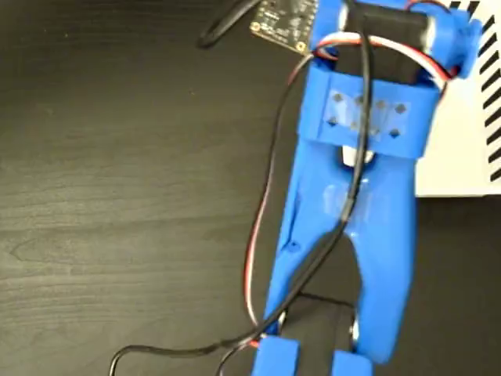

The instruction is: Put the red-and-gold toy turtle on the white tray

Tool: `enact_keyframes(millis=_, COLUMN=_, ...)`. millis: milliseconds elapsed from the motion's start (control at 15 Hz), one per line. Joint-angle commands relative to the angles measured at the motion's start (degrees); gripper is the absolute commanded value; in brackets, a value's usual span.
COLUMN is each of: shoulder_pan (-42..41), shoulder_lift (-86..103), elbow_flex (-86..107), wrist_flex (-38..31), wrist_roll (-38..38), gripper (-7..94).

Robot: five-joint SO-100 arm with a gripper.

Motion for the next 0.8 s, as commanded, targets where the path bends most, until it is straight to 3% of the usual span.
enact_keyframes(millis=0, shoulder_pan=4.57, shoulder_lift=0.44, elbow_flex=0.35, wrist_flex=0.53, wrist_roll=1.32, gripper=0)
enact_keyframes(millis=733, shoulder_pan=12.04, shoulder_lift=-17.05, elbow_flex=-4.13, wrist_flex=-5.63, wrist_roll=-3.34, gripper=0)
